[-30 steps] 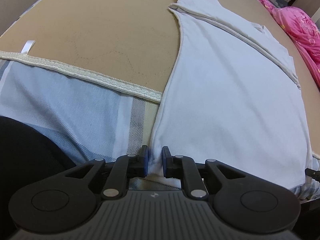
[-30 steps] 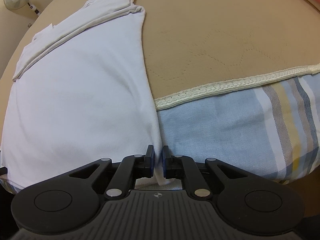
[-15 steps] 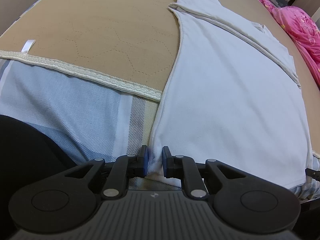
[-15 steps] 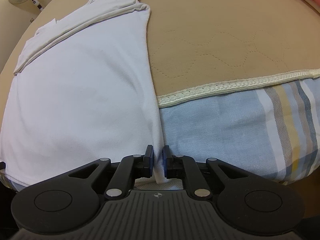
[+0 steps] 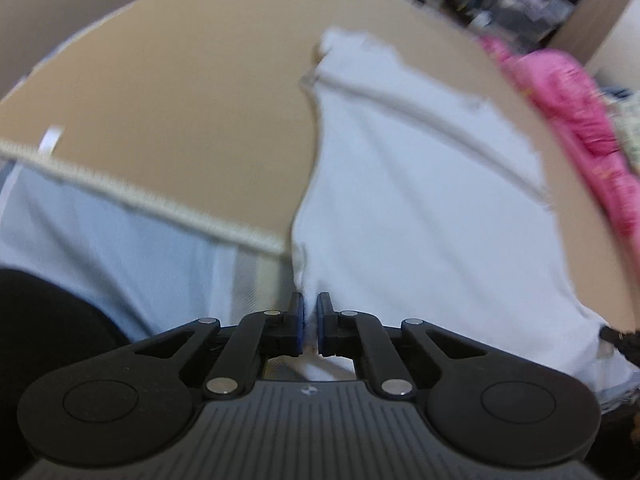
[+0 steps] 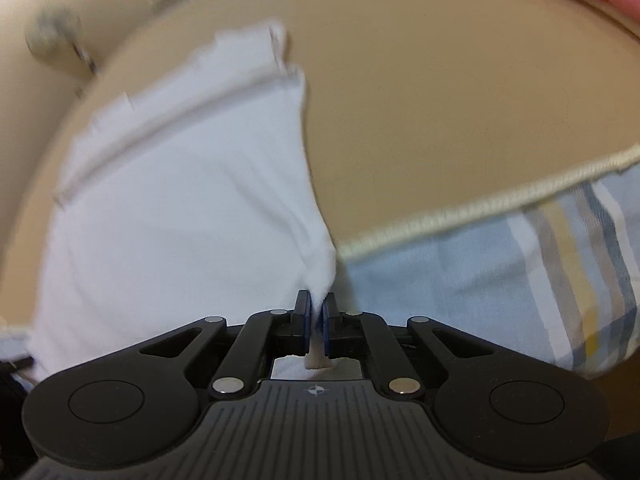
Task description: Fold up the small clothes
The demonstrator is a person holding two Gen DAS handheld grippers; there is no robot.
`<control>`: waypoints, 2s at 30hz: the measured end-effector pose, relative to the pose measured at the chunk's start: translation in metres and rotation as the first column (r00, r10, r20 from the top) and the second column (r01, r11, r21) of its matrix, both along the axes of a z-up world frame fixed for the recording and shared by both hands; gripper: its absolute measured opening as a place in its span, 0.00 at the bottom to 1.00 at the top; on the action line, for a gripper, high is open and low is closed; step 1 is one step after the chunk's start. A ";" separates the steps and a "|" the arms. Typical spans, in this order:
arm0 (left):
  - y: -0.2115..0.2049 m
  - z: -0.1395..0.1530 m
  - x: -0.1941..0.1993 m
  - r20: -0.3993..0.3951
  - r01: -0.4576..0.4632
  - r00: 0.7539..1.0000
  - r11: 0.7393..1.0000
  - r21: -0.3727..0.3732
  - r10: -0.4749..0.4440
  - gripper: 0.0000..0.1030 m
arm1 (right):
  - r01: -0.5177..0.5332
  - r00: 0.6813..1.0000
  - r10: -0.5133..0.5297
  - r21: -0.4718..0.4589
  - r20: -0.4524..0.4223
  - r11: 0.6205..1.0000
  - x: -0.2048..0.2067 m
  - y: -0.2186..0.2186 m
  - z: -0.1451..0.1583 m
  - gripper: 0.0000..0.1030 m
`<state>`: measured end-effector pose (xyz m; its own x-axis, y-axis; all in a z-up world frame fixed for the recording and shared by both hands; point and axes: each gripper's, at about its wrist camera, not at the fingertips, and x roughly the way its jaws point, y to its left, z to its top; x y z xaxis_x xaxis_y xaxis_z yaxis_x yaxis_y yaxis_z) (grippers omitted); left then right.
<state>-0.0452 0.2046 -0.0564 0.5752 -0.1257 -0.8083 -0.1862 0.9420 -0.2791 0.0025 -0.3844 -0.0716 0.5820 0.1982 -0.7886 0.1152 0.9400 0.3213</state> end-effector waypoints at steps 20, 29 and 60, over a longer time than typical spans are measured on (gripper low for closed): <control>0.071 0.163 -0.098 0.328 0.130 0.944 0.960 -0.247 -0.044 0.05 | -0.107 0.886 -0.087 0.383 0.455 0.917 -0.134 -0.068 0.141 0.03; 0.055 0.102 0.120 0.150 0.081 0.987 0.991 -0.106 -0.064 0.05 | 0.008 0.969 -0.097 0.365 0.227 0.931 0.058 -0.069 0.077 0.03; -0.001 -0.003 0.263 0.121 0.252 0.953 0.949 0.188 -0.277 0.05 | -0.159 0.977 0.172 -0.111 0.124 0.981 0.229 -0.005 -0.017 0.19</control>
<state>0.2176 0.2040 -0.0597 0.6519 -0.1583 -0.7416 0.1065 0.9874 -0.1172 0.2311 -0.3893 -0.0885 0.6485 0.2245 -0.7273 -0.0822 0.9706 0.2263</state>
